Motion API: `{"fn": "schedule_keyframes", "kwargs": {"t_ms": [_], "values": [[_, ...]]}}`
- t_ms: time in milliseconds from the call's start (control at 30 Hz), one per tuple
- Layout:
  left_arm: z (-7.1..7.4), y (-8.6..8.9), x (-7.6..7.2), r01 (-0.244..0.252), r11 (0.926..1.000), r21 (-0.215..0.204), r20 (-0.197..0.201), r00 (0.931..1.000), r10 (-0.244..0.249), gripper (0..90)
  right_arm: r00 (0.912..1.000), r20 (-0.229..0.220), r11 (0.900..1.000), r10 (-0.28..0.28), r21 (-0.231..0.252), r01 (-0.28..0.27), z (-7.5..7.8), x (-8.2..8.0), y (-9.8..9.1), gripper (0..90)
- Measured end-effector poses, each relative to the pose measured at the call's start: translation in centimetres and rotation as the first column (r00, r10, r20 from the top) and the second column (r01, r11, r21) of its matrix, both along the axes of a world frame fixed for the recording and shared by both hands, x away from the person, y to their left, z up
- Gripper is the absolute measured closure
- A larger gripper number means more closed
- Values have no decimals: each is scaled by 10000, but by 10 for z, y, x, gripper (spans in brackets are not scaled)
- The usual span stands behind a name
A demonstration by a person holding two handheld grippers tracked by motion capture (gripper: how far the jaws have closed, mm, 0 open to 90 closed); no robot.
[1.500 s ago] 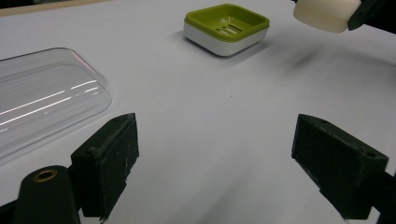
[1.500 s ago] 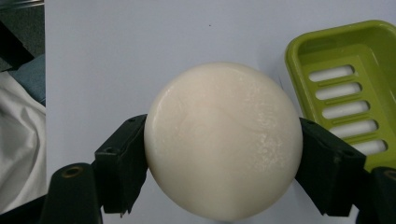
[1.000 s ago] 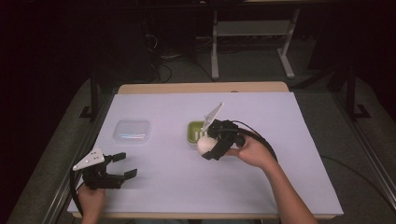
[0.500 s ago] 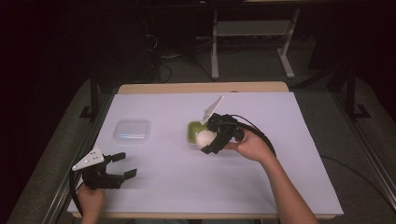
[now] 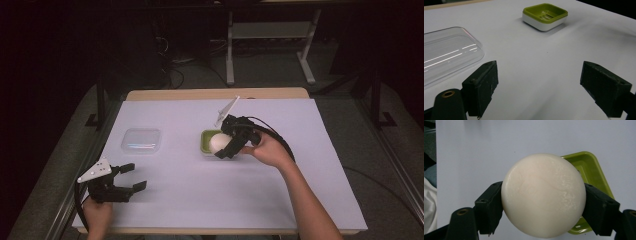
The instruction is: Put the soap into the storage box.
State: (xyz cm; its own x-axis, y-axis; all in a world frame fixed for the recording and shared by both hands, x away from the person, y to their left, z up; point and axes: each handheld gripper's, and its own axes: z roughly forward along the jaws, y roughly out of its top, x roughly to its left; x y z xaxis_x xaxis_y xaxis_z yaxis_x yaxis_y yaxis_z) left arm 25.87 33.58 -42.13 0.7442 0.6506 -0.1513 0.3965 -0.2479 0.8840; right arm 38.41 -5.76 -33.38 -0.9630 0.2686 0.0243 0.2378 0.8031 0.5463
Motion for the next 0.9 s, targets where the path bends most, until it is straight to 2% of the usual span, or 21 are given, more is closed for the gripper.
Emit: {"fn": "schedule_keyframes", "kwargs": {"t_ms": [300,600,900], "values": [[0,0,0,0,10000,6,-6,10000,0,145,9994,51,9994,-328,-109,329,2,14,2,236],[0,1,0,5,10000,-4,15,10000,-5,145,9968,-167,9967,-784,-206,780,-9,30,2,236],[0,1,0,9,10000,-23,11,10000,-9,145,9956,-204,9956,-912,-211,908,-15,38,3,236]]}}
